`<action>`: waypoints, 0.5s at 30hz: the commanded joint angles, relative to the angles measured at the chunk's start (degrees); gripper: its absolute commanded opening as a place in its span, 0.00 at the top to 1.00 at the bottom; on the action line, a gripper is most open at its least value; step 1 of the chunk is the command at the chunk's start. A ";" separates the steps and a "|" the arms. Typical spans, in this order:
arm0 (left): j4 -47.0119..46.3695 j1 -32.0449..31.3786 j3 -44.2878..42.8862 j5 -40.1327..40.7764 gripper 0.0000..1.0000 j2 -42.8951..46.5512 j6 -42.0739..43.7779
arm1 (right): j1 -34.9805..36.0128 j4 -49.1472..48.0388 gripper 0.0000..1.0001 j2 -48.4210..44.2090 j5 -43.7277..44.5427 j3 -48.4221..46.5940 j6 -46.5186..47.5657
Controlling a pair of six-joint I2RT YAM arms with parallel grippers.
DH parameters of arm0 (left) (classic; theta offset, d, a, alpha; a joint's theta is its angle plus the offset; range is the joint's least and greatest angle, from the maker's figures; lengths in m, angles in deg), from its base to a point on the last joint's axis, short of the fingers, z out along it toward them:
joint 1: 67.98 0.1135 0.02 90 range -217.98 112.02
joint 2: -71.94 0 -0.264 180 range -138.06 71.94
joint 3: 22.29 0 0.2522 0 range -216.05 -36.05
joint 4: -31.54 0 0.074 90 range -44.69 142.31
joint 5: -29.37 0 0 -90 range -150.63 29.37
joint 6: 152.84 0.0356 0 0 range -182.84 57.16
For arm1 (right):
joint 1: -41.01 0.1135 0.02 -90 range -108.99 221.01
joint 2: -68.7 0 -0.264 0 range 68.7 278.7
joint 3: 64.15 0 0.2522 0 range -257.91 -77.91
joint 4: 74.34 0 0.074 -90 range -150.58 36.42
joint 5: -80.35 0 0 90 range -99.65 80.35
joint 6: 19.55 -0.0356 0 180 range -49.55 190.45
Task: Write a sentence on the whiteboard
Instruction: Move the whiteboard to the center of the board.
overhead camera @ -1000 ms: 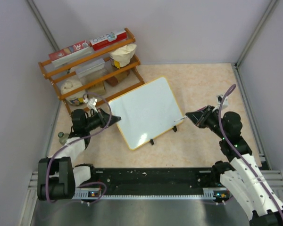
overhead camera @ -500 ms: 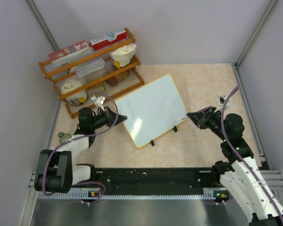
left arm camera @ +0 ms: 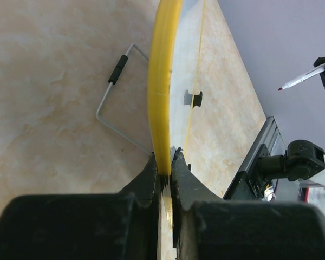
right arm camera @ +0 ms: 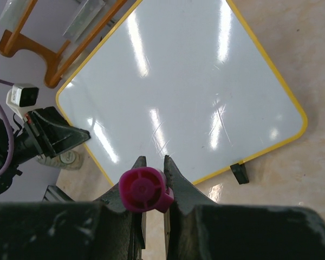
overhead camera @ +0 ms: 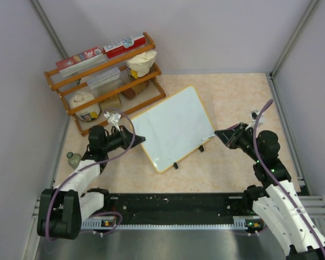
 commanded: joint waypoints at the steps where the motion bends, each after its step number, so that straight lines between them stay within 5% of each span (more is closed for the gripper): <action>1: 14.41 -0.94 0.80 3.86 1.00 1.40 9.02 | -0.42 -0.92 1.00 0.31 0.13 -1.70 0.99; 9: 18.10 -0.94 -1.40 8.17 1.00 -0.80 9.72 | -0.42 -0.92 1.00 -0.13 -0.05 -1.44 0.82; 15: 25.48 -1.03 -2.98 16.68 0.87 4.37 10.16 | -0.42 -0.92 1.00 -0.48 0.13 -1.26 0.82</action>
